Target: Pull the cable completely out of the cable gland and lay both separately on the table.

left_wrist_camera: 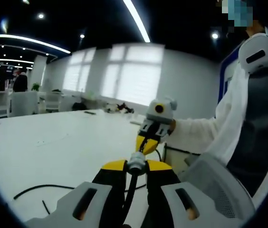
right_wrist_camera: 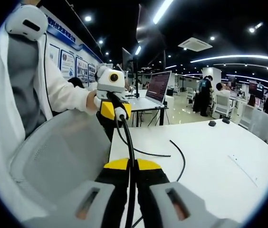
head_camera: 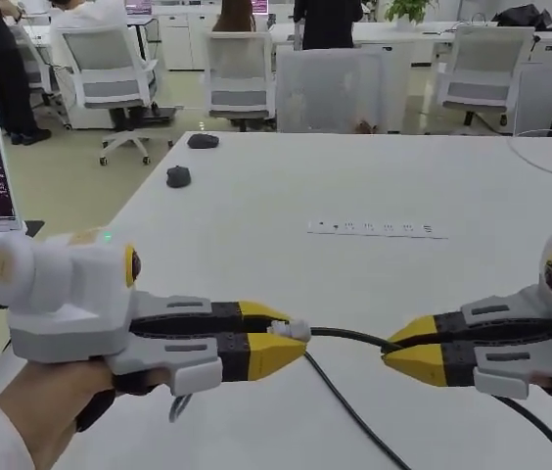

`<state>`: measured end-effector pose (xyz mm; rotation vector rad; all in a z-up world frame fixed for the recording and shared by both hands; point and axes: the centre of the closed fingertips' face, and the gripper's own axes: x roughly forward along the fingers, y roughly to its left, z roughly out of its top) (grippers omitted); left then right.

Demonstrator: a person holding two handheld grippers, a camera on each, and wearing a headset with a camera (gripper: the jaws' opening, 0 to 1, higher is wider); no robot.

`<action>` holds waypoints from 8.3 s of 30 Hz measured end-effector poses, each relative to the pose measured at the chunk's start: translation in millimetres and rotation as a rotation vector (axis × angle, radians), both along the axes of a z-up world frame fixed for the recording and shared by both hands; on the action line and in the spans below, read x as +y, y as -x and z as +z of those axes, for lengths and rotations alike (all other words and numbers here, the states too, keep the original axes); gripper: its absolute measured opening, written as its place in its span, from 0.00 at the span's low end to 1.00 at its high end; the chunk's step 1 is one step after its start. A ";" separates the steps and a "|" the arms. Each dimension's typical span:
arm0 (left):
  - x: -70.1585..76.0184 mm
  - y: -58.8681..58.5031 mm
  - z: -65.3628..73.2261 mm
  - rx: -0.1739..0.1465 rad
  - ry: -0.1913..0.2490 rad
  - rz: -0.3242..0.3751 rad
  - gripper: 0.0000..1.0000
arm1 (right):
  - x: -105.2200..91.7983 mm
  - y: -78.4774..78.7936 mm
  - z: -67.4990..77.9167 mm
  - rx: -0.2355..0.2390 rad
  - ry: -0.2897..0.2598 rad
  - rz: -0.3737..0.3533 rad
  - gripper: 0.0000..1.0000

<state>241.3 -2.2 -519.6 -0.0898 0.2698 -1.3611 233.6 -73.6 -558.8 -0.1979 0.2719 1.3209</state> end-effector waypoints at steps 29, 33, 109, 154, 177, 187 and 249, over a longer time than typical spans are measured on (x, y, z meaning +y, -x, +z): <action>7.4 -2.4 8.8 -0.017 0.013 -0.018 0.16 | -20.8 -2.0 2.4 0.003 0.084 -0.179 0.16; 0.1 -0.1 6.3 -0.052 -0.022 -0.056 0.16 | -1.8 -0.4 21.9 -0.055 0.086 -0.129 0.19; 29.9 -17.0 17.0 -0.039 -0.028 -0.028 0.16 | 9.1 -23.5 -2.9 0.000 0.165 -0.165 0.17; 25.0 -17.1 -3.6 -0.071 -0.090 -0.077 0.16 | 54.6 -20.7 -16.5 -0.102 0.257 0.013 0.04; 29.9 -21.4 -2.0 -0.045 -0.070 -0.058 0.16 | 27.2 -24.5 -28.4 -0.034 0.229 -0.070 0.07; 34.6 -32.7 -5.0 -0.036 -0.081 -0.015 0.16 | -18.0 -12.8 -19.8 -0.020 0.219 -0.180 0.21; 36.8 -17.3 -10.0 -0.001 -0.077 -0.054 0.16 | 27.1 -21.1 -21.6 -0.108 0.281 -0.054 0.04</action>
